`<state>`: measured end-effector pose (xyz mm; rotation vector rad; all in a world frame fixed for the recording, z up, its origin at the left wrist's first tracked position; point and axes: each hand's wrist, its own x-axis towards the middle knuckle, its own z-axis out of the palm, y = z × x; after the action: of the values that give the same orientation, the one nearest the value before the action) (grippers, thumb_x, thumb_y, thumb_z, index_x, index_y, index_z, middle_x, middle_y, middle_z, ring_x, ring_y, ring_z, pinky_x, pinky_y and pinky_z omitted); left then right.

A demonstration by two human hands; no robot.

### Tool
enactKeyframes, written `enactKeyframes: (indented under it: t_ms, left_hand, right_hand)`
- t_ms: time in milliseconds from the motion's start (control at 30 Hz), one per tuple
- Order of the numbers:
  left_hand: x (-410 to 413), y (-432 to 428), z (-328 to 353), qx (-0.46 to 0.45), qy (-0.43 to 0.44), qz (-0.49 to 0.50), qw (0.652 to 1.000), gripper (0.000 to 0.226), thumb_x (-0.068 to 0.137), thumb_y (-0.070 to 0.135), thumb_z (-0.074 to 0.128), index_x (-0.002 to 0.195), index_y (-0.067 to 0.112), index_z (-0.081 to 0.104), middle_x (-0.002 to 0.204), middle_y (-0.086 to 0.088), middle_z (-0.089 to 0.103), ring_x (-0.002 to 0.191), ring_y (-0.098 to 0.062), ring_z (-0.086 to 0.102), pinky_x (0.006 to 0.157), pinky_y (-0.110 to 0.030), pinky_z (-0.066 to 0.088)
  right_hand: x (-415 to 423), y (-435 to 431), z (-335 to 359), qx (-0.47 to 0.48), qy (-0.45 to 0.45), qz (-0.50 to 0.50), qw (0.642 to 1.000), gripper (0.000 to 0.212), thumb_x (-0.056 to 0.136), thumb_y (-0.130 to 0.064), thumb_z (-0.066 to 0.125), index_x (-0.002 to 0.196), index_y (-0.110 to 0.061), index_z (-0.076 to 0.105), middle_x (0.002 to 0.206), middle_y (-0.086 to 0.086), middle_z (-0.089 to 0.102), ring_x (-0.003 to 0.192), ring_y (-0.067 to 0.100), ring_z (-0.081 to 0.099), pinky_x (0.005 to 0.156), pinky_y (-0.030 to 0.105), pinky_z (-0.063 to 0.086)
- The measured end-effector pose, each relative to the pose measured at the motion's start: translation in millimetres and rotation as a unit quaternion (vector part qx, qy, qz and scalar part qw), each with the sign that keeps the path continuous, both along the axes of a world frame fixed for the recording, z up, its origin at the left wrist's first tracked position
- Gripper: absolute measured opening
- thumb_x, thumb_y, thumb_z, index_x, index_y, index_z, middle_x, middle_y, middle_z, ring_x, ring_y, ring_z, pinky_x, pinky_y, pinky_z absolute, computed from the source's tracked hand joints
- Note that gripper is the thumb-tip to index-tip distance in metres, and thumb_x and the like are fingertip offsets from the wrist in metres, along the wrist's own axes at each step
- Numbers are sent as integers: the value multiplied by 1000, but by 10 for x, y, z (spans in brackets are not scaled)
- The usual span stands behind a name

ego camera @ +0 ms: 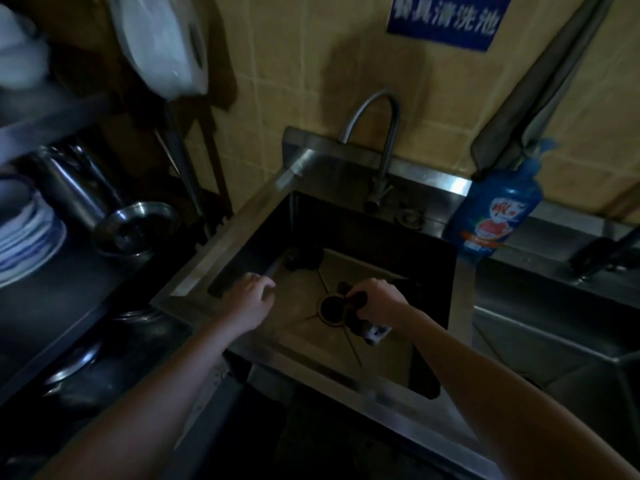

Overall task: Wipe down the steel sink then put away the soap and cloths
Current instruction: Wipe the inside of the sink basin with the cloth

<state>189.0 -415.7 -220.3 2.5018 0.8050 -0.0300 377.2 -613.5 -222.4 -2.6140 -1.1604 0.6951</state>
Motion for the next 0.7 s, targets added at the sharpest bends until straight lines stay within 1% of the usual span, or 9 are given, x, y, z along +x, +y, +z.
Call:
enactKeyframes:
  t_ms: [100, 200, 267, 333, 367, 433, 567, 633, 700]
  left_hand:
    - [-14, 215, 250, 11, -16, 1, 1000, 26, 95, 29, 46, 119, 20, 53, 127, -3, 45, 112, -21, 49, 90, -29, 40]
    - [-63, 386, 473, 43, -35, 16, 998, 27, 96, 31, 45, 120, 22, 52, 128, -2, 45, 112, -20, 49, 86, -27, 39]
    - [-102, 483, 623, 73, -37, 24, 996, 27, 96, 32, 44, 121, 24, 51, 130, -1, 44, 116, -22, 46, 90, -32, 39]
    - [-153, 576, 772, 96, -42, 30, 994, 27, 96, 31, 43, 121, 26, 51, 132, -2, 44, 119, -24, 45, 95, -39, 40]
    - [-180, 623, 842, 106, -49, 34, 993, 27, 96, 31, 44, 121, 26, 52, 132, -2, 44, 118, -24, 46, 95, -40, 41]
    - [-234, 726, 982, 121, -62, 43, 990, 27, 95, 30, 45, 121, 26, 53, 131, -2, 46, 115, -23, 50, 92, -39, 43]
    - [-390, 990, 1256, 120, -74, 52, 989, 28, 96, 30, 44, 122, 27, 51, 129, 0, 47, 109, -20, 53, 87, -37, 45]
    - [-480, 1143, 1362, 127, -87, 60, 986, 27, 96, 30, 44, 122, 28, 52, 126, 1, 48, 107, -18, 54, 83, -35, 46]
    - [-570, 1312, 1456, 143, -90, 72, 983, 27, 95, 31, 45, 121, 29, 52, 124, 1, 49, 108, -18, 53, 78, -31, 43]
  right_hand:
    - [-16, 168, 195, 15, -27, 19, 999, 43, 79, -17, 63, 118, -35, 63, 121, 0, 63, 108, 22, 61, 81, 29, 49]
    - [-35, 359, 388, 35, -51, 18, 998, 41, 80, -17, 62, 116, -36, 63, 119, 1, 64, 106, 23, 62, 82, 32, 53]
    - [-44, 502, 521, 48, -62, 18, 997, 41, 80, -17, 62, 115, -36, 62, 118, 1, 63, 105, 23, 62, 81, 33, 54]
    - [-59, 657, 656, 58, -72, 28, 995, 39, 81, -17, 63, 114, -36, 62, 117, 1, 63, 103, 23, 62, 77, 31, 54]
    - [-63, 737, 719, 63, -78, 36, 994, 37, 81, -17, 63, 114, -35, 63, 117, 1, 63, 102, 22, 62, 75, 30, 52]
    - [-75, 910, 839, 70, -83, 55, 993, 34, 82, -17, 62, 111, -33, 65, 116, 0, 63, 101, 22, 62, 73, 28, 50]
    - [-145, 1278, 1046, 86, -91, 93, 988, 28, 83, -16, 61, 104, -33, 67, 115, -4, 63, 102, 18, 62, 77, 27, 51]
    - [-182, 1464, 1140, 100, -98, 107, 984, 28, 82, -18, 63, 106, -32, 66, 118, -4, 61, 104, 17, 60, 77, 26, 48]
    - [-214, 1657, 1234, 110, -103, 126, 981, 30, 81, -19, 63, 109, -32, 64, 121, -4, 58, 109, 16, 57, 81, 27, 46]
